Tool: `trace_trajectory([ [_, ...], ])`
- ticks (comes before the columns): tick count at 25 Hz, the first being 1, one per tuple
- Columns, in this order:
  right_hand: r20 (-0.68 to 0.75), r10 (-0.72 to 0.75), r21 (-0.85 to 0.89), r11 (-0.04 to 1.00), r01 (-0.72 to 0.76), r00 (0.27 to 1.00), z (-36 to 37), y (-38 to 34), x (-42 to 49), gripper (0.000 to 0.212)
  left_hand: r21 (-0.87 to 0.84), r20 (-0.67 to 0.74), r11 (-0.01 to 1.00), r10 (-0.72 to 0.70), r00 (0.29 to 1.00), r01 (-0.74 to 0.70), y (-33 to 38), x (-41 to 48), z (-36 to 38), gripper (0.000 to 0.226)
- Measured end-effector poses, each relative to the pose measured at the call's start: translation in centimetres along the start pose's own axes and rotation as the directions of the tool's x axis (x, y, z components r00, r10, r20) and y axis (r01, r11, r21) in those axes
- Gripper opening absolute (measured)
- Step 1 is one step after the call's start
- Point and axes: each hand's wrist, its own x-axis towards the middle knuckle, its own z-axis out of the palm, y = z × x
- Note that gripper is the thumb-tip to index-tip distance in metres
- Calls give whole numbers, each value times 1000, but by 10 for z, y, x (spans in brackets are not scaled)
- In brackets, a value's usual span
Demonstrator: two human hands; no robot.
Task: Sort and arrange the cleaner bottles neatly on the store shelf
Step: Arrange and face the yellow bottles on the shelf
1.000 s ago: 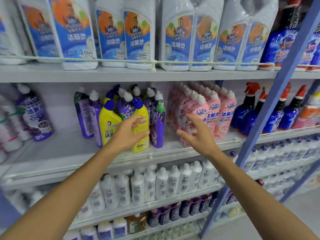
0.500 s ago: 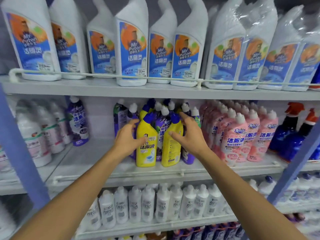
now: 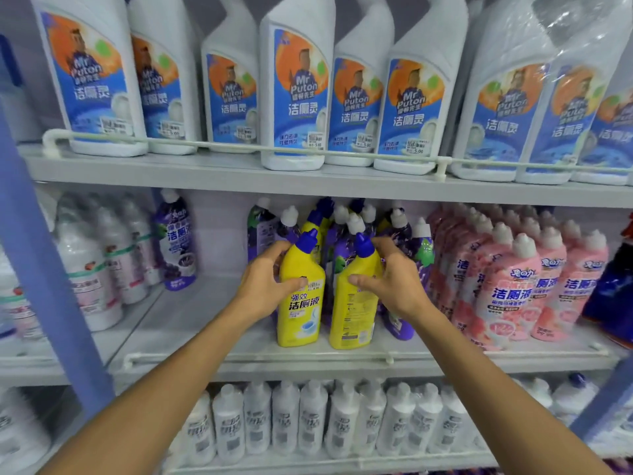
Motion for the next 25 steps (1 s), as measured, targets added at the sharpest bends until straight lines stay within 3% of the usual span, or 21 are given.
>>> trace_trajectory([
  [5,-7,-73,-21,997,73,997,58,-62,4,78,139,-35,990,-20,999,25,-16,-19,-74,51],
  [11,30,-99,95,991,95,995,145,-130,28,77,266,-293,945,-111,950,192,-56,-37,-154,60],
  [15,98,-110,128,987,97,989,180,-161,52,75,360,-381,902,-91,920,238,-71,-38,-168,57],
  [25,100,-193,119,976,181,976,214,-176,74,78,459,-512,820,-69,856,341,-93,-28,-177,53],
])
